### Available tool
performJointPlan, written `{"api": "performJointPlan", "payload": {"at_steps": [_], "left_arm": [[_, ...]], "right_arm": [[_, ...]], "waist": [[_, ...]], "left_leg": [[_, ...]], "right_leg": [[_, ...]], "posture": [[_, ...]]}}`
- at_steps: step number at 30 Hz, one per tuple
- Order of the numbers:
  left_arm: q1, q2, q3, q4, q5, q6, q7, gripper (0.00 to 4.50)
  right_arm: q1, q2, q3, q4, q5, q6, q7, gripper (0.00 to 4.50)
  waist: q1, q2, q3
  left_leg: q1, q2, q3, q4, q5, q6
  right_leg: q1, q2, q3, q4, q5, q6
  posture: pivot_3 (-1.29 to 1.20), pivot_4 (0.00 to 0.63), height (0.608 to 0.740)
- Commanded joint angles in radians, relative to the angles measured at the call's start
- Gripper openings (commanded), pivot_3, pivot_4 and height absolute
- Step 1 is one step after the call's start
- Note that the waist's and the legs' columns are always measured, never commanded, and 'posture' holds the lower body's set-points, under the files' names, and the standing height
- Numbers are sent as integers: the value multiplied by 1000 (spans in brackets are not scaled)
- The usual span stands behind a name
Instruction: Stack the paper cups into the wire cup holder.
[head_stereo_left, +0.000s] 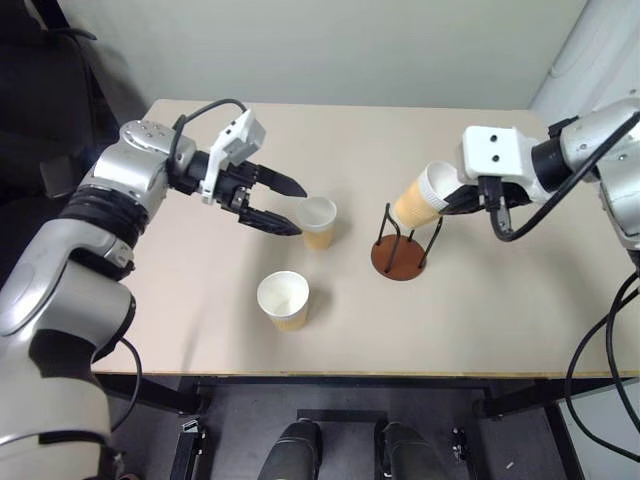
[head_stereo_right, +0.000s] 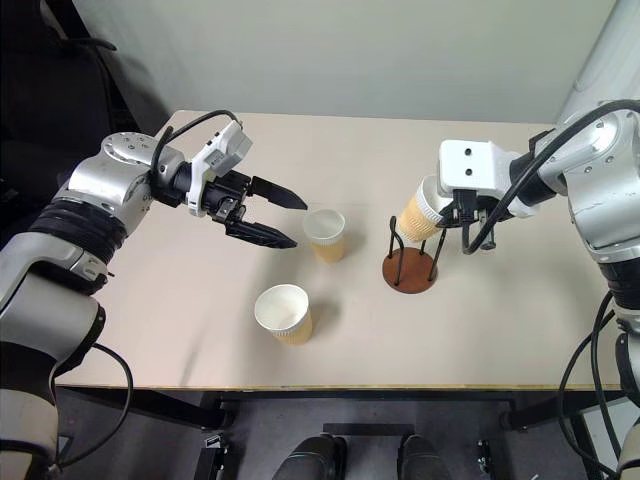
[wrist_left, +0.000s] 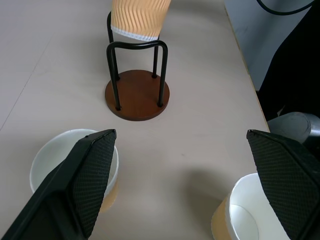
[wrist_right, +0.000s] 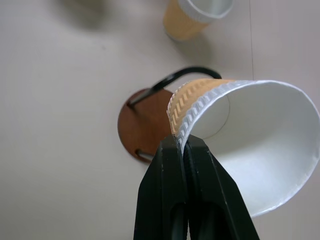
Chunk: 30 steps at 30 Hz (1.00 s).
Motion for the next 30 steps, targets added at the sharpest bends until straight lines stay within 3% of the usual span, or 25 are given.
{"api": "performJointPlan", "payload": {"at_steps": [1, 6, 8, 18, 24, 30], "left_arm": [[-14, 12, 7, -22, -20, 0, -32, 4500], [-13, 10, 9, -25, -22, 1, -32, 4500], [-12, 9, 9, -26, -23, 1, -32, 4500], [-7, 6, 19, -24, -27, 10, -32, 4500], [-24, -18, 76, 28, -2, 19, -32, 4500], [-53, -11, 53, 68, 69, -42, -32, 4500]], "right_arm": [[-5, -13, -9, -19, -16, -16, 21, 17], [2, 7, 3, -32, -37, -20, 19, 17], [6, 16, 12, -27, -53, -33, 16, 386], [21, 84, -19, -31, -58, 14, -43, 3716], [0, 149, -203, -108, 140, 326, -110, 3716], [-25, 231, -452, -206, 386, 661, -233, 3716]], "waist": [[0, 0, 0], [-1, 0, 0], [-2, 0, 0], [-2, 0, 0], [2, 0, 0], [2, 0, 0]], "left_leg": [[0, -1, 1, 0, 0, 0], [0, -1, 2, 0, 0, 0], [0, 0, 0, 0, 0, 0], [0, -1, 0, 1, 0, 0], [0, -1, 1, 1, 1, -1], [0, -1, 3, 0, 1, -2]], "right_leg": [[0, 1, -1, 0, 0, 0], [0, 2, -1, 0, 0, 0], [0, 0, 0, 0, 0, 0], [0, 1, -1, 0, 0, 0], [0, 1, -1, 0, 0, 0], [0, 3, -1, 0, -1, -2]], "posture": [[0, 150, 740], [0, 150, 740], [0, 150, 740], [0, 150, 740], [0, 150, 740], [0, 150, 740]]}}
